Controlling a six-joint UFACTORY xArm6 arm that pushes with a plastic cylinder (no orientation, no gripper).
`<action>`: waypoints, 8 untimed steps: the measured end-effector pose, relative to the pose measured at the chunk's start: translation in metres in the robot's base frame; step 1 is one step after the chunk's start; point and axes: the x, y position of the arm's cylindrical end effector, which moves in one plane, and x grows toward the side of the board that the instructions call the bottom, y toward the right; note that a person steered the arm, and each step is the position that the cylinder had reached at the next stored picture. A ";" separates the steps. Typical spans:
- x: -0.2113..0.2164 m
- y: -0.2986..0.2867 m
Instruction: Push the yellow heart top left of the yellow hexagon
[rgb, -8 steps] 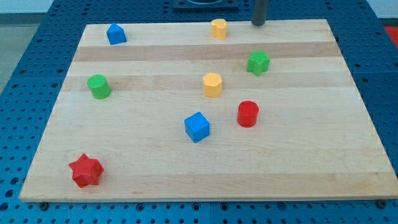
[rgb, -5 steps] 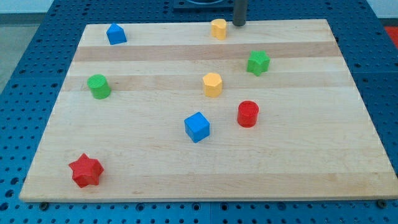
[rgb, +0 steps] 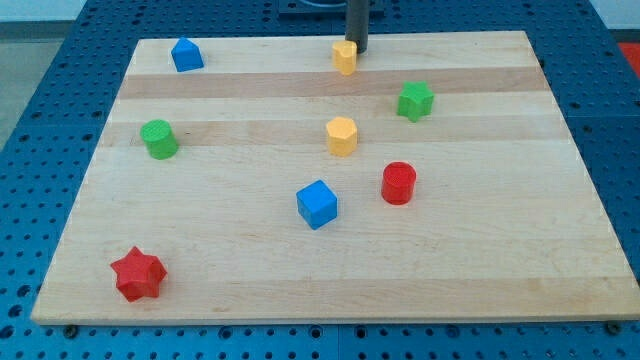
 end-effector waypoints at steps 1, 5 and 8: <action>0.002 -0.011; 0.045 -0.029; 0.083 -0.048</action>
